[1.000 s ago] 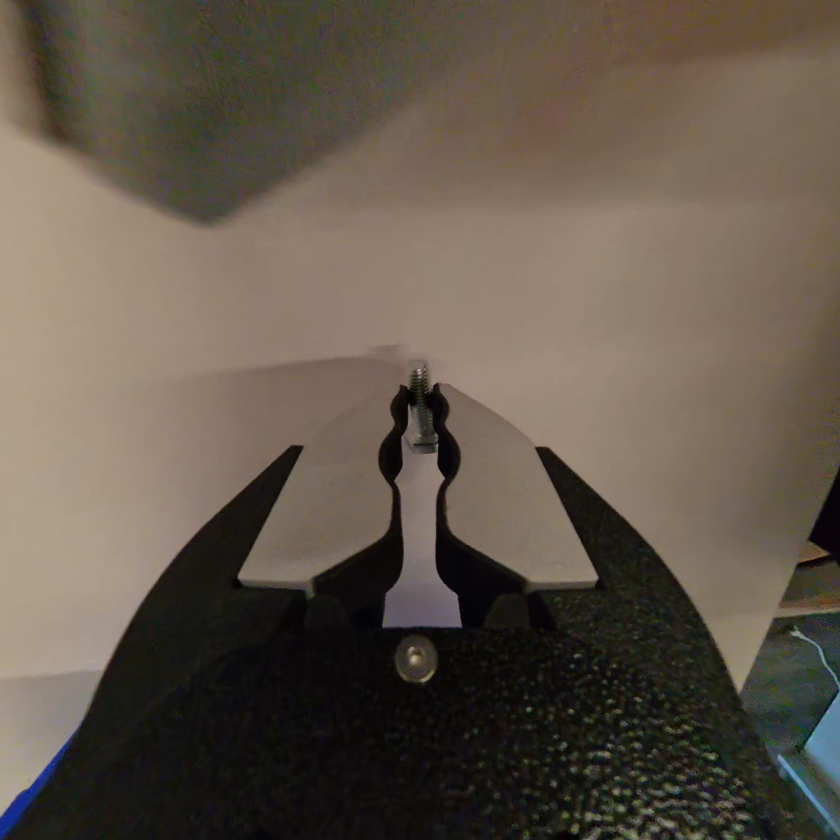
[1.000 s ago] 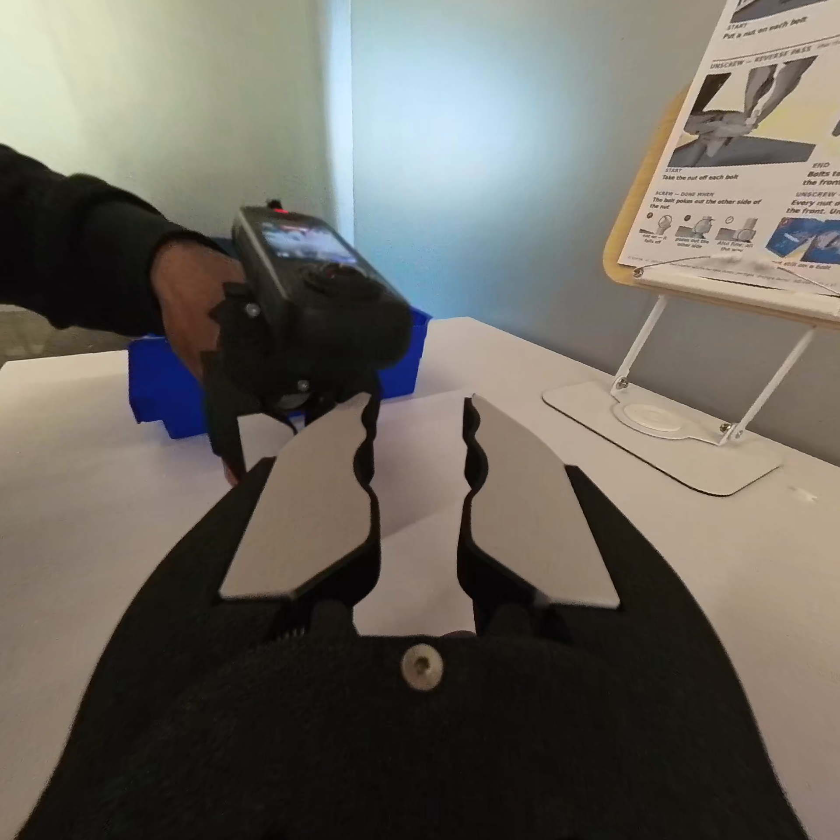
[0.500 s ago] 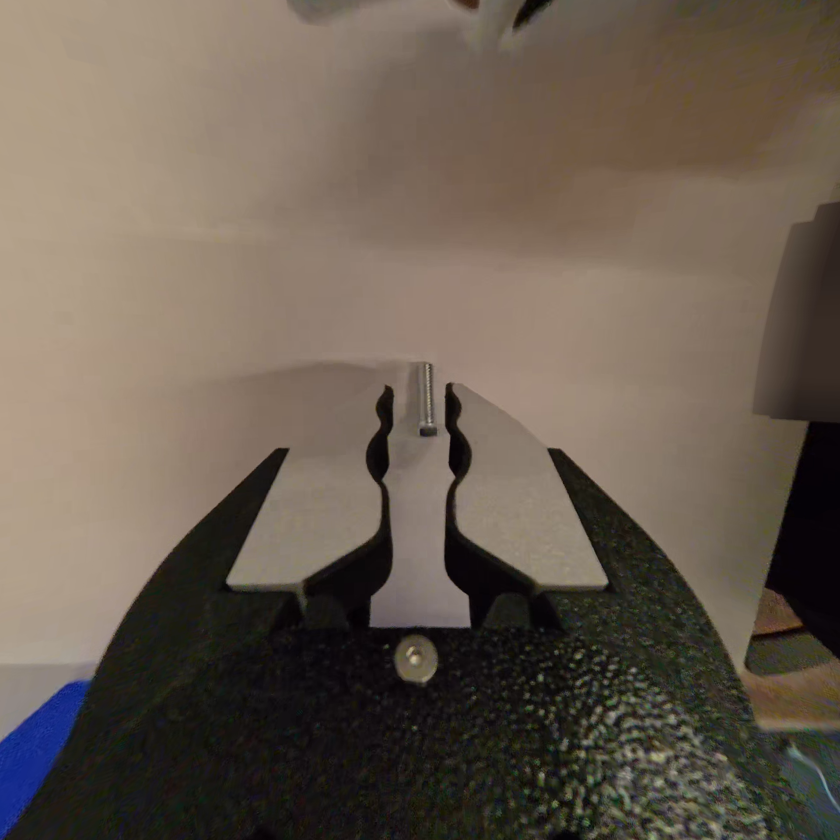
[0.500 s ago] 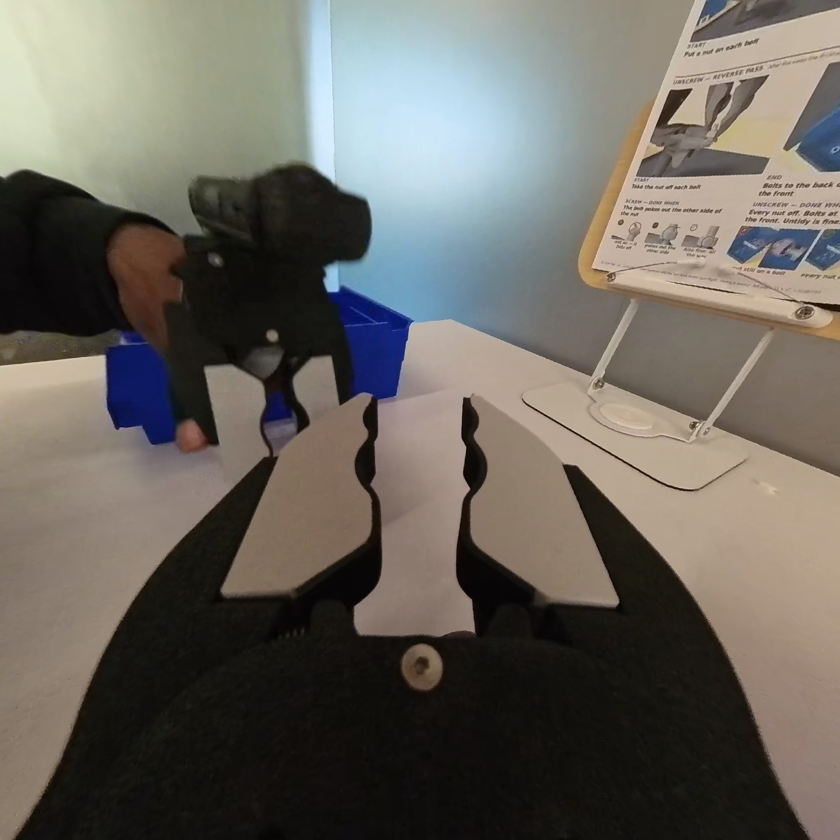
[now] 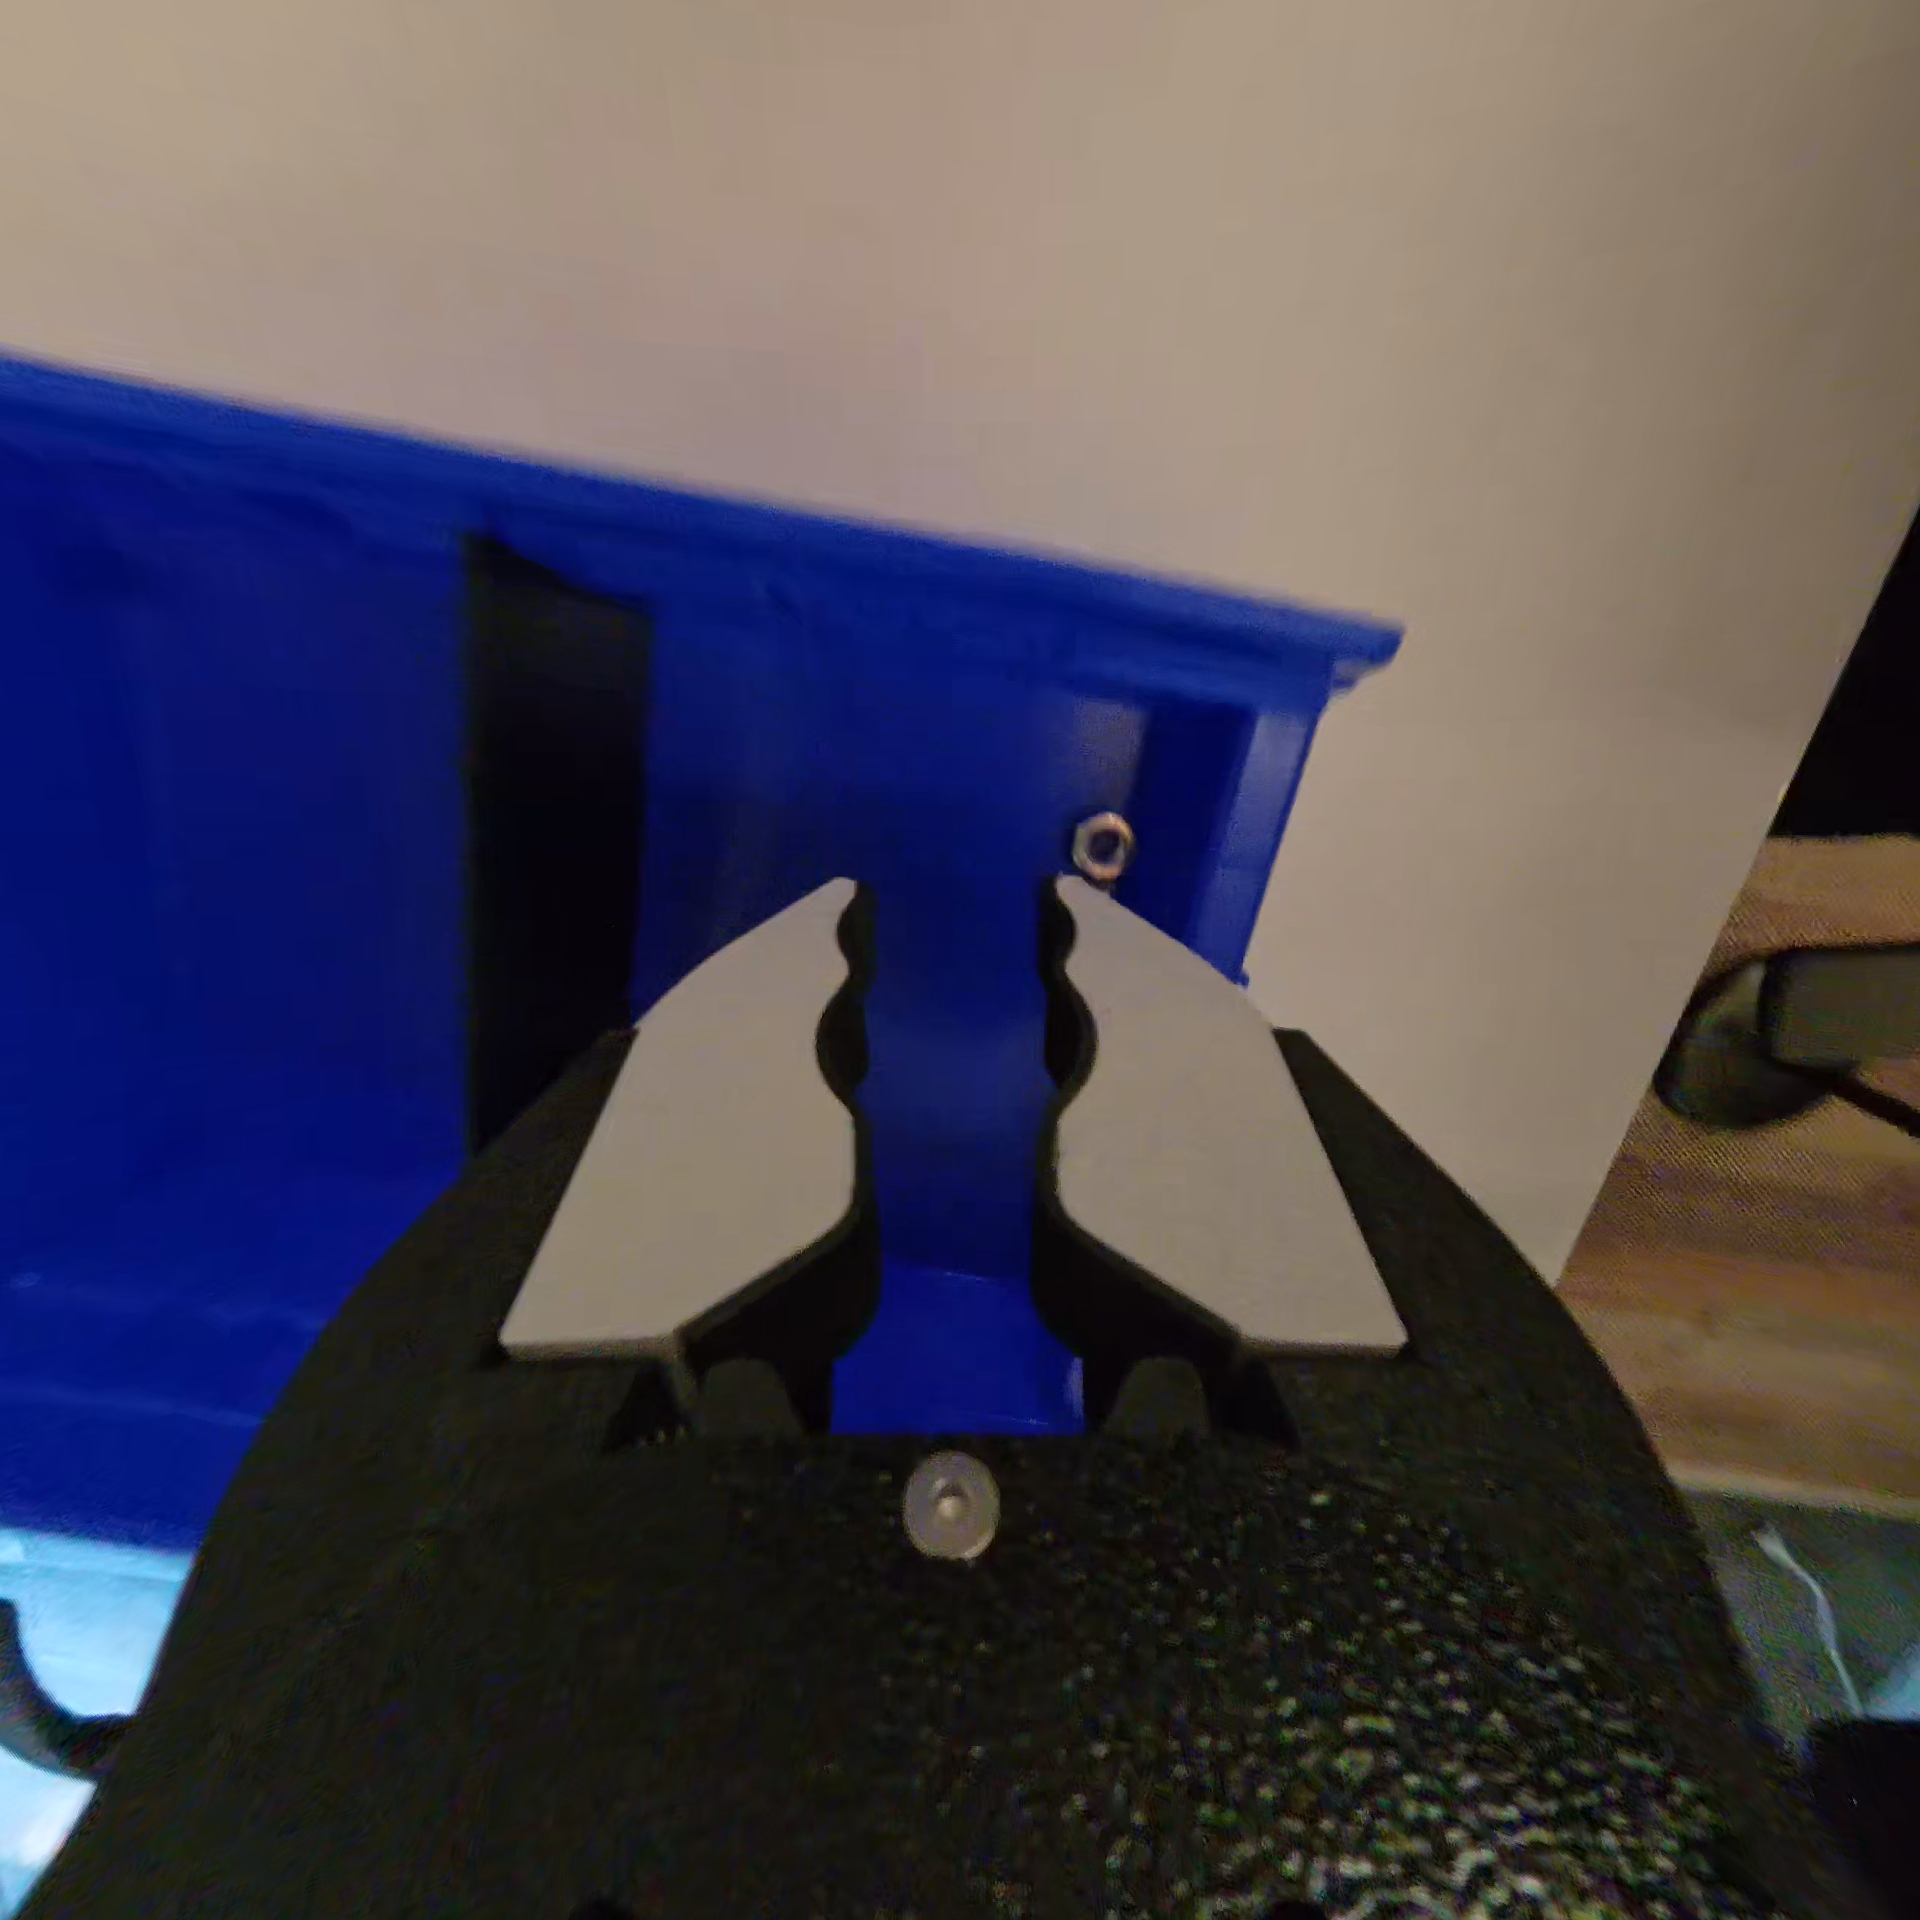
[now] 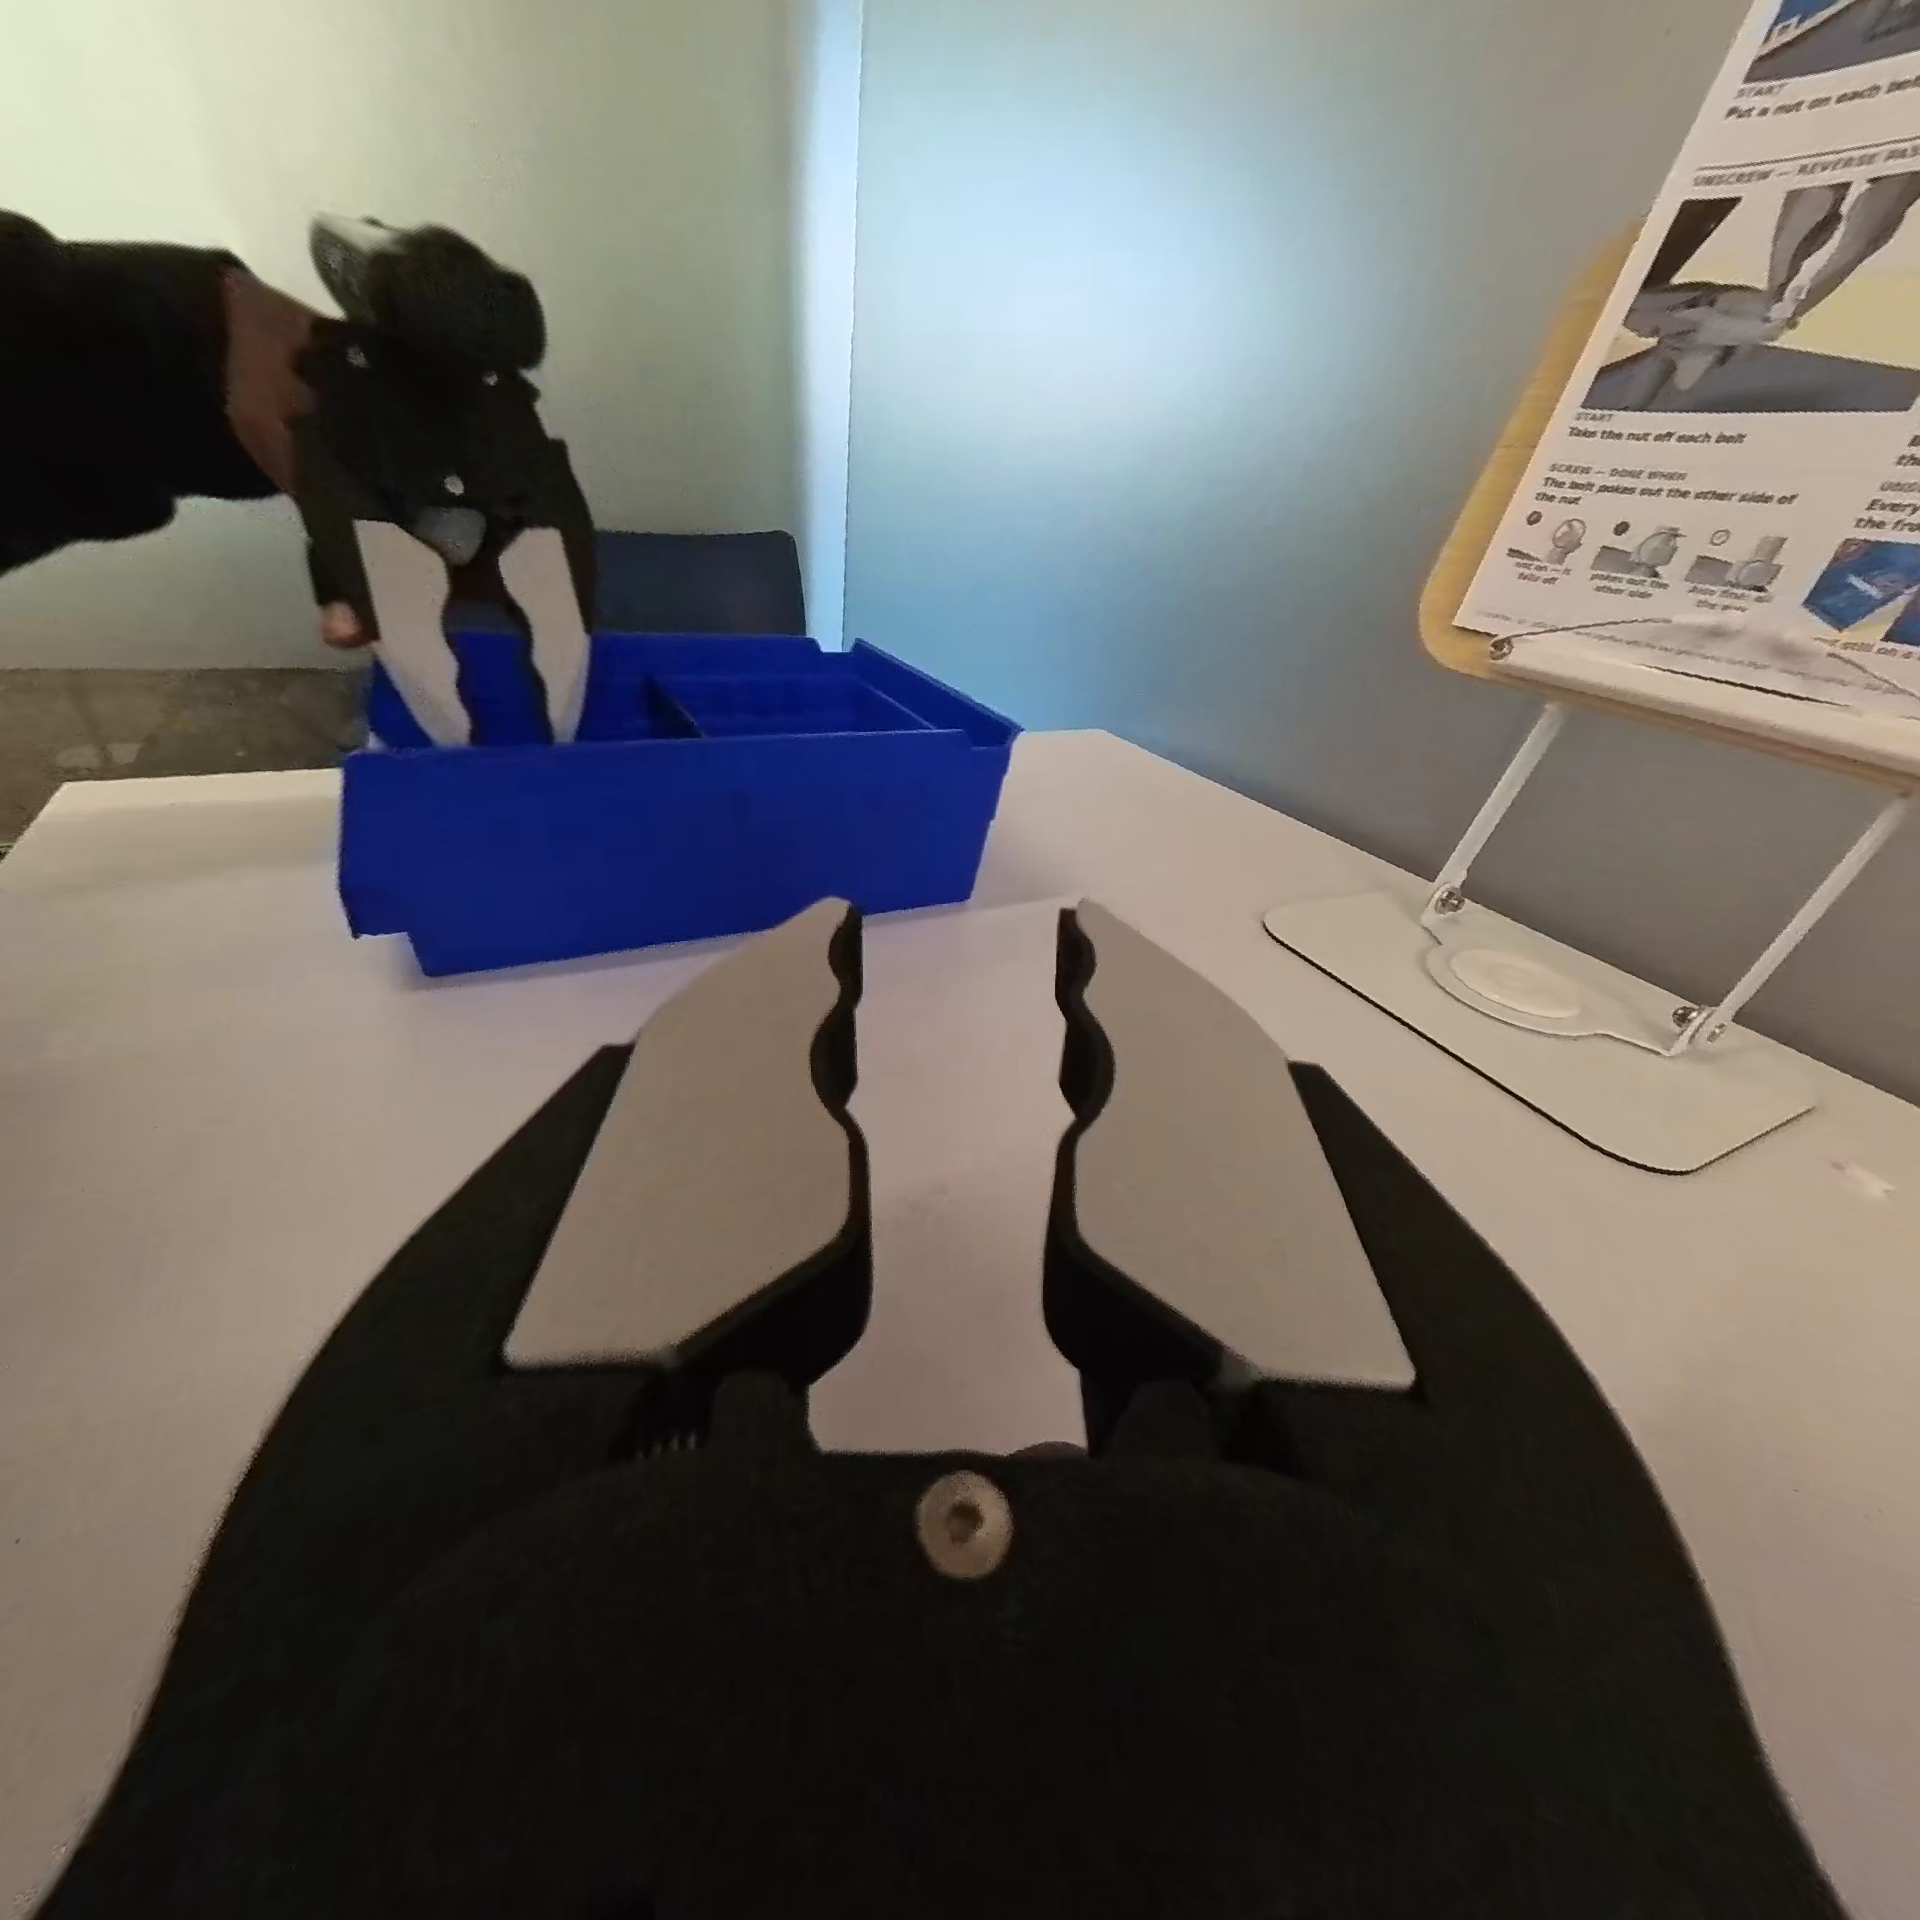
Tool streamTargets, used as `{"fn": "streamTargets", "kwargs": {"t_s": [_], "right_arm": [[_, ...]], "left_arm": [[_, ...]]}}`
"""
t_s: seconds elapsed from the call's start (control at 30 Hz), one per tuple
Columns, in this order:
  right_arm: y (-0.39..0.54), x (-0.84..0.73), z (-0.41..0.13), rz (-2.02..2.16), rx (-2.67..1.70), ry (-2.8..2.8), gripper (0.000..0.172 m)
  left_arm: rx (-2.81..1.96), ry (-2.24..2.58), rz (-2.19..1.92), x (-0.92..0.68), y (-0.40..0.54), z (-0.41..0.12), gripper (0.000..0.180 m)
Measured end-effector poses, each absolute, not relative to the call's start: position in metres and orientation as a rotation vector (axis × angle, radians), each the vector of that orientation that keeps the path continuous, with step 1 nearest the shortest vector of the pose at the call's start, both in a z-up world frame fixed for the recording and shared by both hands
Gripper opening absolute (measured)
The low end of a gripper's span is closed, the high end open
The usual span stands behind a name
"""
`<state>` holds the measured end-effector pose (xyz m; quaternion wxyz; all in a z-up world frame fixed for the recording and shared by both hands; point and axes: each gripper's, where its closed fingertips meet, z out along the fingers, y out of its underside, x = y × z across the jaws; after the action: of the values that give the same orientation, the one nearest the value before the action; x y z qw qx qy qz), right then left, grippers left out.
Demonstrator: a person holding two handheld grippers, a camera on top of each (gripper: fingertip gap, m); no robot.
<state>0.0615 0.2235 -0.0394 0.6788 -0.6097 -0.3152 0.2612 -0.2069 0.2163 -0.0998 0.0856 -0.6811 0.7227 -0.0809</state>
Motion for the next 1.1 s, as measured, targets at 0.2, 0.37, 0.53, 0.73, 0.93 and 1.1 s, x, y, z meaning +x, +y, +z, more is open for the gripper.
{"fn": "streamTargets", "kwargs": {"t_s": [0.2,0.37,0.53,0.73,0.93,1.1], "right_arm": [[0.221,0.054,-0.048,0.548,-1.368,-0.77,0.035],[0.222,0.051,-0.053,0.529,-1.375,-0.793,0.035],[0.222,0.05,-0.058,0.517,-1.379,-0.82,0.035],[0.222,0.051,-0.058,0.477,-1.366,-0.847,0.034],[0.223,0.052,-0.059,0.448,-1.358,-0.863,0.033],[0.224,0.052,-0.061,0.439,-1.361,-0.87,0.033]], "left_arm": [[-2.08,2.44,-0.318,-0.226,0.199,-0.139,0.025],[-2.085,2.541,-0.374,-0.223,0.196,-0.152,0.019],[-1.983,2.658,-0.484,-0.222,0.193,-0.153,0.015],[-1.756,2.799,-0.507,-0.22,0.198,-0.146,0.013],[-1.627,2.93,-0.482,-0.229,0.197,-0.151,0.012],[-1.53,2.982,-0.474,-0.229,0.196,-0.158,0.014]]}}
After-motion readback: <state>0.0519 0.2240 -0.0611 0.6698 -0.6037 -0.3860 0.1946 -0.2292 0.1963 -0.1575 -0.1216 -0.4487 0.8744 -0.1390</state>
